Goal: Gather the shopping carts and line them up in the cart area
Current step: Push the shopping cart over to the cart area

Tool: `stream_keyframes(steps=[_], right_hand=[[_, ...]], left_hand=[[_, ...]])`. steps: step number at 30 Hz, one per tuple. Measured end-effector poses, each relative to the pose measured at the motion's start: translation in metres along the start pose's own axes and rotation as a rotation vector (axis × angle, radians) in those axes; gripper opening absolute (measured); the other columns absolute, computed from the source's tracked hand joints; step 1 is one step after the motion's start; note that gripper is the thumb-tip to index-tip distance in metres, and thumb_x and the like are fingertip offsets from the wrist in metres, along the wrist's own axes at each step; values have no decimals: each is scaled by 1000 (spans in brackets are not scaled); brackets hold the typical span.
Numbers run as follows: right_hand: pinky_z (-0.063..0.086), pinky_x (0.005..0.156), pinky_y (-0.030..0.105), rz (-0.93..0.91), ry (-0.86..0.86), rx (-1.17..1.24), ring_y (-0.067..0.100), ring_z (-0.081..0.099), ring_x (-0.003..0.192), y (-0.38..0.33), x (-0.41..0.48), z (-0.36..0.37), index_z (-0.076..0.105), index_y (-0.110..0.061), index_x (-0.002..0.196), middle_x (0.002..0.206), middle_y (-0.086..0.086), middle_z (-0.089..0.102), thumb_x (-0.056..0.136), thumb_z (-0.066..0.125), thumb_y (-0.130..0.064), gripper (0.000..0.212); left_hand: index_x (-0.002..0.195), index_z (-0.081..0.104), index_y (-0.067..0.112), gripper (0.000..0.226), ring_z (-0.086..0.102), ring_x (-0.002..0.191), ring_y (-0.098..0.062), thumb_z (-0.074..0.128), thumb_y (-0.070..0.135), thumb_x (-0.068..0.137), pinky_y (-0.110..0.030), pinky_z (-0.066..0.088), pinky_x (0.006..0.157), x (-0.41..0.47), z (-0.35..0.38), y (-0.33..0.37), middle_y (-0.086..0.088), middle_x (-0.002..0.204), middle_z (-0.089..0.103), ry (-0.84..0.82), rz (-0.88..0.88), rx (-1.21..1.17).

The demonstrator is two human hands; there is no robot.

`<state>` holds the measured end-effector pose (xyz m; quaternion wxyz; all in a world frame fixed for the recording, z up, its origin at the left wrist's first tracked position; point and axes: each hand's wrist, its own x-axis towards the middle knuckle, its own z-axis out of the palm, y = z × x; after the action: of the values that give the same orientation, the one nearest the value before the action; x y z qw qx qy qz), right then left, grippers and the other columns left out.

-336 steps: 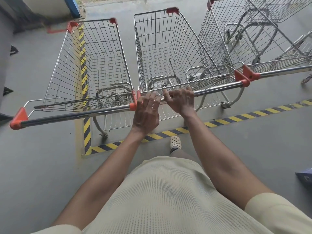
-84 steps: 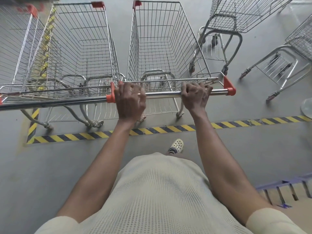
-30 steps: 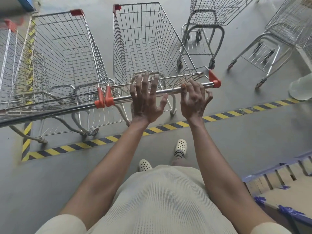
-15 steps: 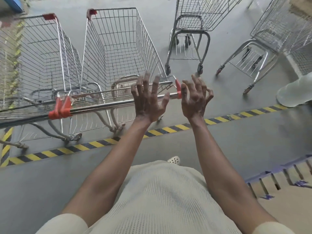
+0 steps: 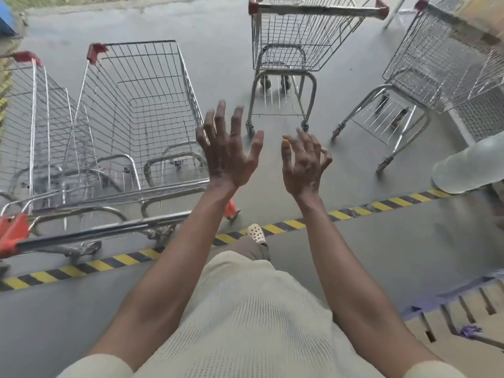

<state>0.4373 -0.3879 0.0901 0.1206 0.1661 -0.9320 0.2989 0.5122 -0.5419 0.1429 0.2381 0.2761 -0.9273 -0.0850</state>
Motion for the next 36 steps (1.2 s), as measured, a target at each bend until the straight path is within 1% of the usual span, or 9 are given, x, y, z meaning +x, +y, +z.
stream_keyframes(steps=[3,7,14,21,24,26,28,32,36], right_hand=[[22,111,53,-28,-35,10,16,42,142,14,50,6,70,-34,123,149,-4,56,106,38,-50,39],[24,111,54,6,-58,26,15,41,142,32,105,4,69,-35,122,147,-6,57,106,37,-51,40],[18,111,46,104,-113,77,12,36,142,38,202,24,67,-36,127,150,-7,53,104,25,-58,53],[18,109,45,57,-166,83,13,32,144,46,350,68,63,-37,132,154,-7,48,103,29,-61,51],[19,109,46,-3,-161,12,14,32,143,60,420,84,62,-37,133,153,-6,47,101,35,-60,47],[21,110,47,-52,-178,-58,17,34,141,73,462,93,61,-35,132,150,-4,48,101,38,-58,45],[23,111,48,-72,-205,-110,19,37,138,90,497,102,62,-33,131,146,-2,51,102,39,-57,44],[22,111,47,-90,-269,-173,22,41,133,125,538,127,62,-32,130,137,1,57,104,34,-57,46],[20,110,47,-120,-258,-261,25,41,129,139,554,149,65,-33,123,133,0,59,104,25,-59,51]], left_hand=[[144,51,28,63,38,139,-31,39,65,95,-51,27,110,48,26,13,-5,154,44,28,-68,-22],[144,50,29,62,37,138,-30,38,64,95,-50,27,109,94,51,30,-4,152,44,-14,-112,-56],[140,53,25,62,38,134,-31,39,64,94,-50,28,106,163,100,54,-6,150,45,-128,-43,-20],[143,51,26,64,40,133,-30,39,64,94,-49,30,107,296,159,91,-8,148,47,-154,49,29],[142,52,25,62,37,136,-27,38,63,94,-47,28,109,355,183,111,-8,147,49,-155,29,-24],[143,52,26,59,30,141,-25,40,61,96,-44,20,114,385,202,126,-8,149,47,-196,8,-50],[145,50,27,58,32,140,-25,39,60,98,-42,16,116,410,226,138,-8,149,47,-254,6,-54],[143,51,26,62,46,131,-28,28,60,96,-48,27,113,444,271,140,-10,142,55,-273,-8,-41],[127,64,27,57,49,126,-29,27,58,97,-48,31,110,464,304,140,-11,132,61,-349,-34,-10]])
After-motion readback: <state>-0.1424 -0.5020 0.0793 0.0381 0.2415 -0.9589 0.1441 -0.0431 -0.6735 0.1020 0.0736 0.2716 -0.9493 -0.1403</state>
